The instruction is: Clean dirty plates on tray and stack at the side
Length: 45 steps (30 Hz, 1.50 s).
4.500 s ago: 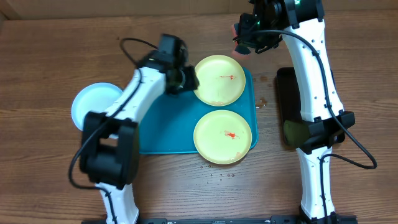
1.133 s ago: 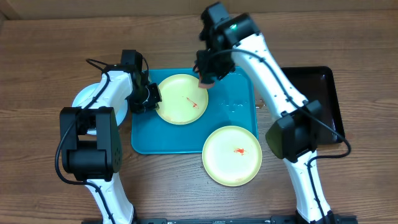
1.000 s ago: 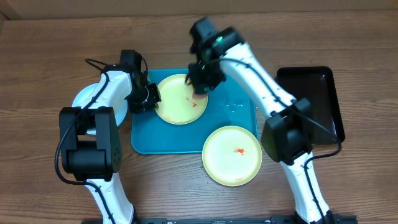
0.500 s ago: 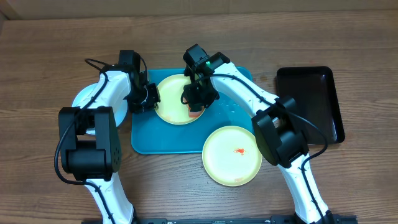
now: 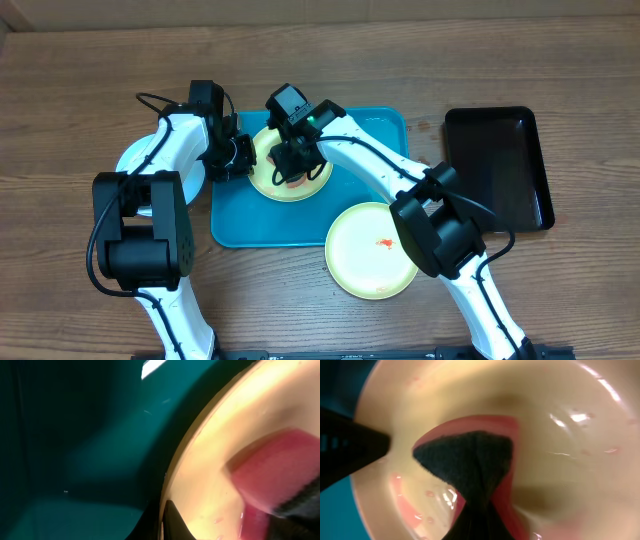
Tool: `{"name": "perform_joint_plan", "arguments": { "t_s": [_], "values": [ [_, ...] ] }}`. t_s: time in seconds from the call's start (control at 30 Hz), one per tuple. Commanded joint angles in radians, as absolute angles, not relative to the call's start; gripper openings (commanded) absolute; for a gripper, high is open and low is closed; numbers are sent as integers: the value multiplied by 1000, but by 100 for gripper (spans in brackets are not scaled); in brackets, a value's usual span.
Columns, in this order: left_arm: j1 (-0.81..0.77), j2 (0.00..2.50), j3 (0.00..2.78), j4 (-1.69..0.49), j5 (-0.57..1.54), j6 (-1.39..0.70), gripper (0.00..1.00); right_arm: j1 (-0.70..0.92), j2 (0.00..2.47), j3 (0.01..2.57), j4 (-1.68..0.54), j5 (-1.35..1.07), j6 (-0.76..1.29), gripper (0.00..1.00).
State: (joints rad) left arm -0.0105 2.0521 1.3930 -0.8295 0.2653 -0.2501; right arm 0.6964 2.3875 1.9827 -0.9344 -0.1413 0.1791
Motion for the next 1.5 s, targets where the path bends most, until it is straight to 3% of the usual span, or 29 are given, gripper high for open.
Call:
{"name": "perform_joint_plan", "arguments": {
  "t_s": [0.0,0.37,0.67,1.0,1.2,1.47],
  "values": [
    [-4,2081,1372,-837,234,-212,4,636,2389,1972,-953,7,174,4],
    [-4,2081,1372,-837,225,-201,4,579,2389,1972,-956,-23,186,4],
    [-4,2081,1372,-836,226,-201,4,641,2417,1970,-861,-255,255,4],
    [-4,2081,1372,-833,225,-201,4,723,2437,1986,-992,-328,212,4],
    [-4,2081,1372,-830,186,-201,4,696,2428,2047,-1132,-256,189,4],
    [-4,2049,1402,-847,145,-193,4,654,2394,2228,-1312,34,254,4]
  ]
}}
